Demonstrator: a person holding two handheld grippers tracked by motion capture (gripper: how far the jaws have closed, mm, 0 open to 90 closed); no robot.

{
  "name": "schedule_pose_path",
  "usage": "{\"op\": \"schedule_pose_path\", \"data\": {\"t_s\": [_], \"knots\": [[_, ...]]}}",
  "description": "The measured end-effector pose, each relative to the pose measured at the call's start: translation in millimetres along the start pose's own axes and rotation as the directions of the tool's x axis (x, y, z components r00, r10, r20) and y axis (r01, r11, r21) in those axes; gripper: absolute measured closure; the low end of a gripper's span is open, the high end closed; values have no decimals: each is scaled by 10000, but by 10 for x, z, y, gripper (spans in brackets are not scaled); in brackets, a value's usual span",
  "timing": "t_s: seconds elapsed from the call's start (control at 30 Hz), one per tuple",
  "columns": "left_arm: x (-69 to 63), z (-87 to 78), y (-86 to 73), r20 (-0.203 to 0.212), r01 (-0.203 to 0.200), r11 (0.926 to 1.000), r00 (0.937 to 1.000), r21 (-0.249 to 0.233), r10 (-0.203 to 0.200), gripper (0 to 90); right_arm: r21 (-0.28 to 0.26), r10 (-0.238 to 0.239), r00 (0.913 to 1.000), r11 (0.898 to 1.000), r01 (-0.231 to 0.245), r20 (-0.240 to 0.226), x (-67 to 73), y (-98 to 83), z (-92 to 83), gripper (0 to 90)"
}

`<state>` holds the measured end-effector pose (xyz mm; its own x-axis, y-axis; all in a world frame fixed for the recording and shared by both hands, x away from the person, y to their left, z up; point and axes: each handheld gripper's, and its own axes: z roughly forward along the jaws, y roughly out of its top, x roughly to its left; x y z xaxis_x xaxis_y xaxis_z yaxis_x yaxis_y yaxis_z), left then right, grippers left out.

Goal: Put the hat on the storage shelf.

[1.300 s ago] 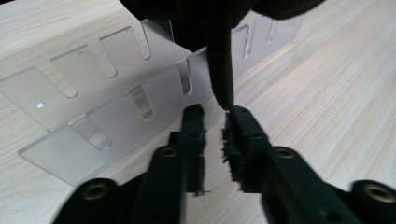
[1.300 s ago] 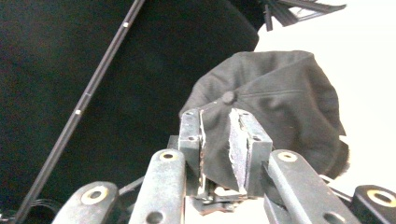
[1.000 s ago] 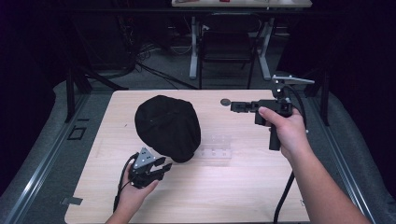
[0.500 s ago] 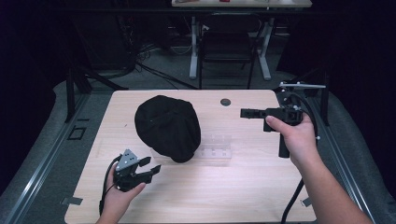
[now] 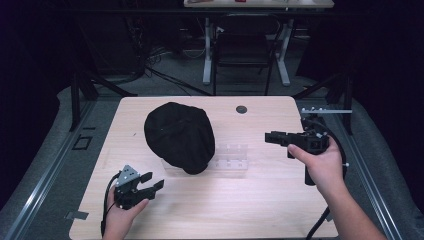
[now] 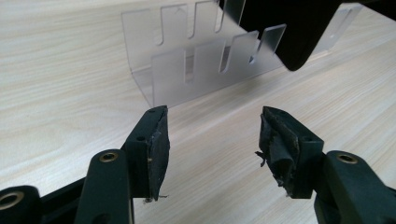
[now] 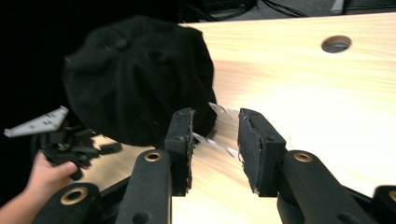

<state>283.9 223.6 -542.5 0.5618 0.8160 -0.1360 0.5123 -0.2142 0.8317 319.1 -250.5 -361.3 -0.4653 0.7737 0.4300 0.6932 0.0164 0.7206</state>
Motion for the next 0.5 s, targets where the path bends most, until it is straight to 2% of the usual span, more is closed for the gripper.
{"op": "schedule_pose_path", "data": {"t_s": [0.17,0.2,0.23,0.3,0.5], "knots": [[-5,18,-33,-46,-52,10000,10000,63,52,429,72,-295,9986,9995,292,448,-31,-171,54,626],[-8,22,-38,-36,-59,9999,10000,93,59,429,251,-419,9971,9989,404,631,-35,-199,65,619],[-9,25,-42,-27,-75,9999,10000,128,75,428,162,-526,9960,9985,516,716,-44,-237,79,607],[-11,36,-51,-63,-100,9998,9999,161,101,428,198,-377,9965,9991,363,745,-76,-315,104,593],[7,48,-72,-75,-110,9995,9999,280,112,428,64,-672,9910,9977,669,1160,-127,-519,129,556]]}}
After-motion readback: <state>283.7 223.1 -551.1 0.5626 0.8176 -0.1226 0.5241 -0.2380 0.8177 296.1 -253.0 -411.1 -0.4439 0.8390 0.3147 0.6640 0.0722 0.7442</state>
